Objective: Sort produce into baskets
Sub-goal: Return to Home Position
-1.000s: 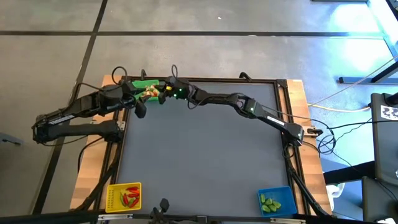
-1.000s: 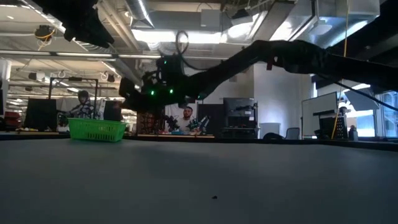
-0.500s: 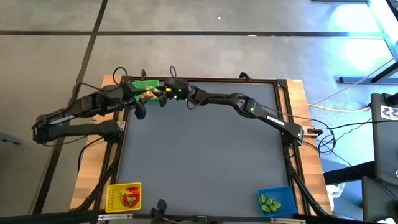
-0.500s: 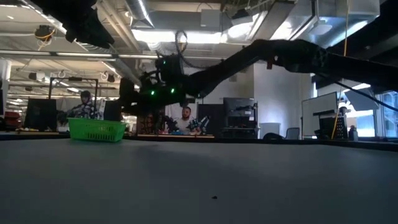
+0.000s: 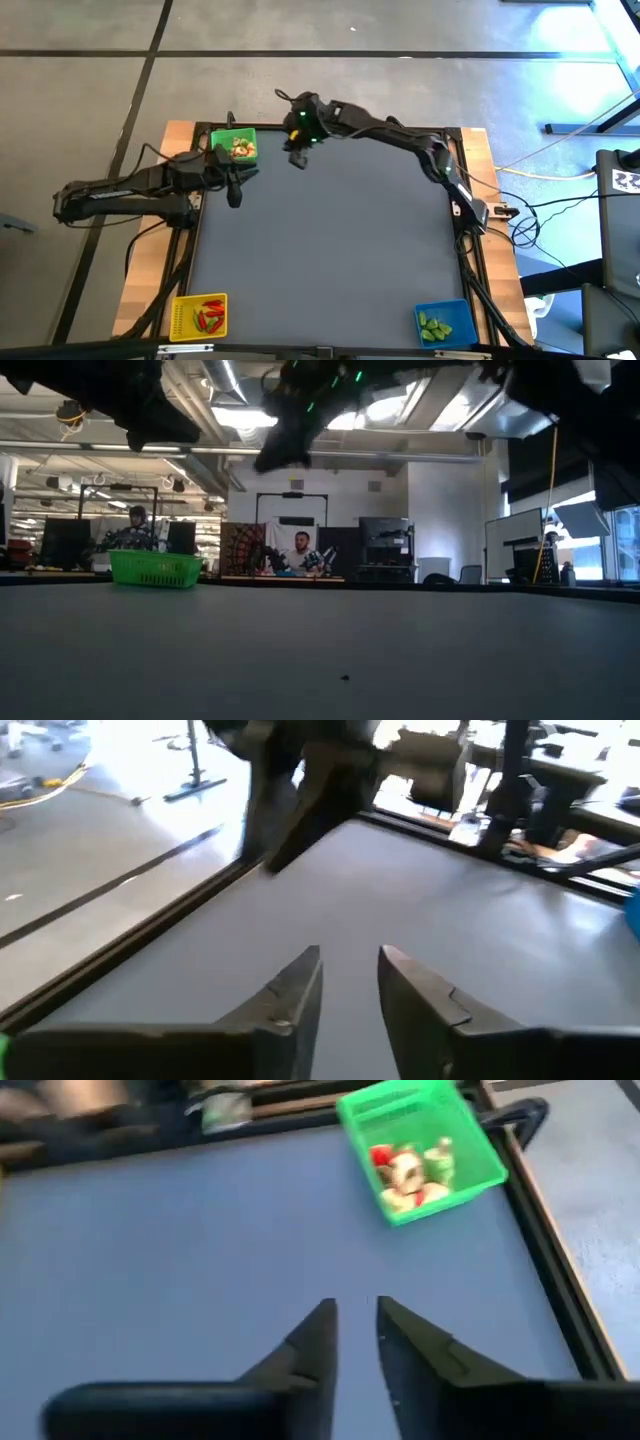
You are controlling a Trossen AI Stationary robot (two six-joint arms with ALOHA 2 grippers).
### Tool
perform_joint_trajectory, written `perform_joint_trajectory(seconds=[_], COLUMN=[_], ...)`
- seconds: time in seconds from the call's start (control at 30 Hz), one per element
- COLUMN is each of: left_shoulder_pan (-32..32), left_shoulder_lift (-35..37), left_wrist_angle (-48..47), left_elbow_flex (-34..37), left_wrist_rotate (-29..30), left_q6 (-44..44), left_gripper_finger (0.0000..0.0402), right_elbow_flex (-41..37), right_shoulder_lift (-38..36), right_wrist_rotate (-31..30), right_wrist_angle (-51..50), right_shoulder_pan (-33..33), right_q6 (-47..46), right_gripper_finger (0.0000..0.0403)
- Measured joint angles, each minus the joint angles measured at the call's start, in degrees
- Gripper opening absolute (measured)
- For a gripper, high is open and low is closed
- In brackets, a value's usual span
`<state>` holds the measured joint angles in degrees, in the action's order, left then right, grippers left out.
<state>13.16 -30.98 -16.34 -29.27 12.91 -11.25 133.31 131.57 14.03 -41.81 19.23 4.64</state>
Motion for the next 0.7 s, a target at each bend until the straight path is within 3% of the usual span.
perform_joint_trajectory(seconds=[0.2, 0.37, 0.57, 0.7], left_shoulder_pan=[-3.67, -6.31, -8.25, -9.02], left_shoulder_lift=[0.04, 1.41, 4.54, 6.16], left_wrist_angle=[6.74, 11.21, 18.78, 19.64], left_elbow_flex=[3.88, 7.71, 12.92, 15.14], left_wrist_rotate=[-0.07, -0.08, -0.05, -0.07], left_q6=[1.54, 1.58, 1.39, 2.41], left_gripper_finger=[0.0046, 0.0015, 0.0002, 0.0006], right_elbow_flex=[-0.79, -8.65, -28.90, -47.14], right_shoulder_lift=[-7.57, -12.67, -24.70, -36.44], right_wrist_rotate=[2.66, 3.12, 0.51, -1.82], right_wrist_angle=[-13.79, -15.81, -7.86, 5.44], right_shoulder_pan=[-3.10, -4.96, -6.97, -7.75], right_q6=[4.71, 4.59, 0.41, -4.11], right_gripper_finger=[0.0013, 0.0014, 0.0007, 0.0006])
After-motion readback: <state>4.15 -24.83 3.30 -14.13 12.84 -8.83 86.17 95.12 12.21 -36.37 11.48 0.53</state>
